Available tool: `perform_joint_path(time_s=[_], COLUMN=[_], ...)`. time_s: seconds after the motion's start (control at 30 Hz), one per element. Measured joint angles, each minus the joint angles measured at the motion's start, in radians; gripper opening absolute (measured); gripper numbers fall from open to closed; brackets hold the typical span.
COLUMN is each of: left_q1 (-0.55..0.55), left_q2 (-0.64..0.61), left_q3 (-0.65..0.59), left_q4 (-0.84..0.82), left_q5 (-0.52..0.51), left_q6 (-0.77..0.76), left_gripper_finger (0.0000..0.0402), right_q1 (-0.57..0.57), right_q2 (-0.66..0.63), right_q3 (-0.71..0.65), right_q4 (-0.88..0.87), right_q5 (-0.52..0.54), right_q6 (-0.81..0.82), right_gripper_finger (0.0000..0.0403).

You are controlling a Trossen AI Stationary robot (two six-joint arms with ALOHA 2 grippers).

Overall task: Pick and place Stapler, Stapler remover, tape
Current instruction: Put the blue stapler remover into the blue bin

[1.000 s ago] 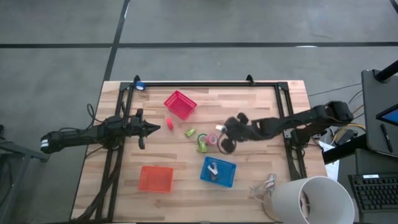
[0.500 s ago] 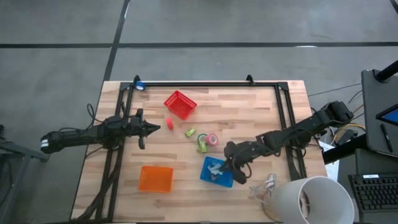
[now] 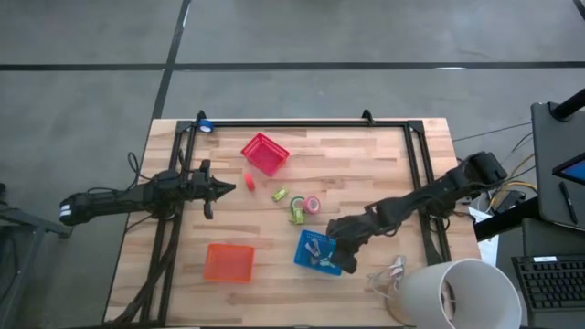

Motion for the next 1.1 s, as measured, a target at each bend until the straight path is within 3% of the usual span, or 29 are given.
perform_joint_path(time_s=[1.1], left_q1=[0.0], left_q2=[0.0], left_q3=[0.0], left_q4=[0.0], left_q5=[0.0], left_q6=[0.0], left_gripper_finger=[0.001], right_q1=[-0.061], right_q2=[0.001], right_q3=[0.002], right_q4=[-0.051], right_q5=[0.017], right_q6=[0.007], right_gripper_finger=[0.0014])
